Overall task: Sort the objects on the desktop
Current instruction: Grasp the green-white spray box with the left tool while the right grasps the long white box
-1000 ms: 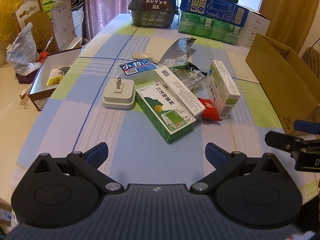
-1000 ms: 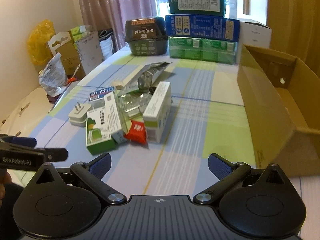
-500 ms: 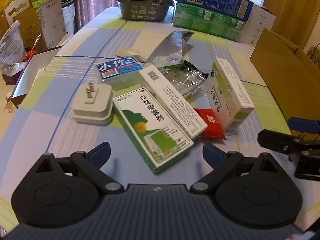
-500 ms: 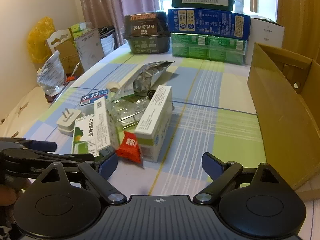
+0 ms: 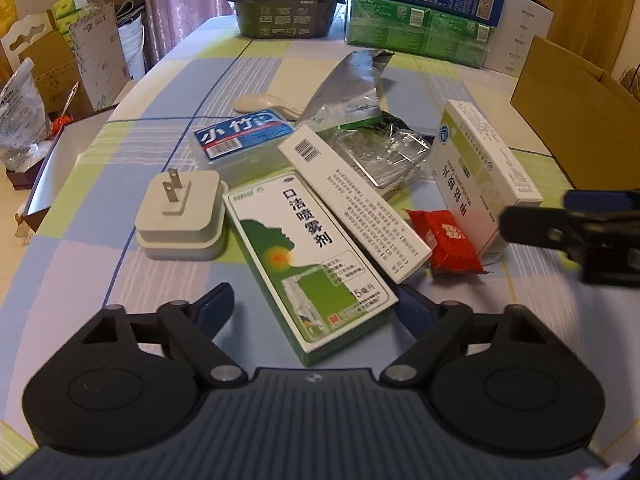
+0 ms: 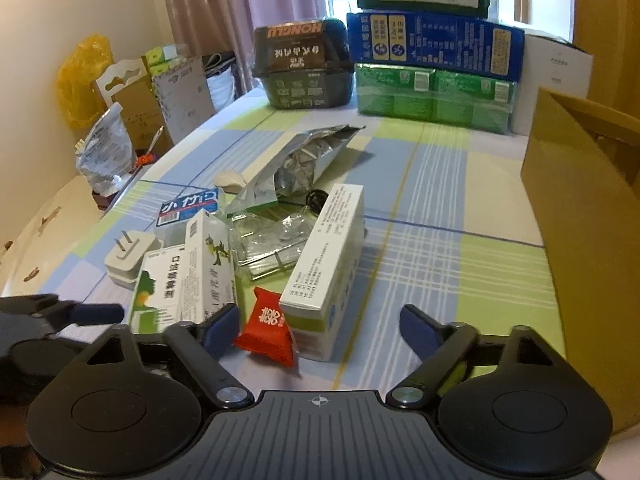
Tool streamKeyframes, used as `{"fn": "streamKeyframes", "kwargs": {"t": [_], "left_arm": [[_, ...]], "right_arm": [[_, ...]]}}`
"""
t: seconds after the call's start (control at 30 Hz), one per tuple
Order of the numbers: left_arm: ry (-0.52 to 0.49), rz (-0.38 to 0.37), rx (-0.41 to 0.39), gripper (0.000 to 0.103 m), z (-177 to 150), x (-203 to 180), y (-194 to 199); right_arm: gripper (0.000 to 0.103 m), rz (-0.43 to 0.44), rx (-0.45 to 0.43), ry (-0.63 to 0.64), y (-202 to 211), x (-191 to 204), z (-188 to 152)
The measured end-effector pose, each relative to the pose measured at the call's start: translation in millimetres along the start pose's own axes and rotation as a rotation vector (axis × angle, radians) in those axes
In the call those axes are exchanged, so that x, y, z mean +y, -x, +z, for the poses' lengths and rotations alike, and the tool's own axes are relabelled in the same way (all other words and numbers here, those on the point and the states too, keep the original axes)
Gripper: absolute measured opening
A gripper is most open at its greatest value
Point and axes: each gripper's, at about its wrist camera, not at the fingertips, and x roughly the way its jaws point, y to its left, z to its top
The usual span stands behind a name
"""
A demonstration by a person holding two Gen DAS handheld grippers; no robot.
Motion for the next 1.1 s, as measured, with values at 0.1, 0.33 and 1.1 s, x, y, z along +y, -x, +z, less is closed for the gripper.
{"fn": "streamKeyframes", "kwargs": {"t": [0.1,0.33,1.1], "left_arm": [[-0.002,0.005,-0.004,0.076,0.1,2.9,1.4],[0.013,0.006,-0.006,0.069,3.0,4.1,-3.6],[-0.127,-0.093,0.065,0.056,-78.3,-59.4,69.9]], "right_arm": [[0.066,-0.003,0.018,-0.009,-11.5,1.6,2.3],[0.038,-0.023,0.036,-0.004,-29.6,2.6,6.8],[0.022,-0.143,0.089,-0.038,92.6,-31.3,-88.8]]}}
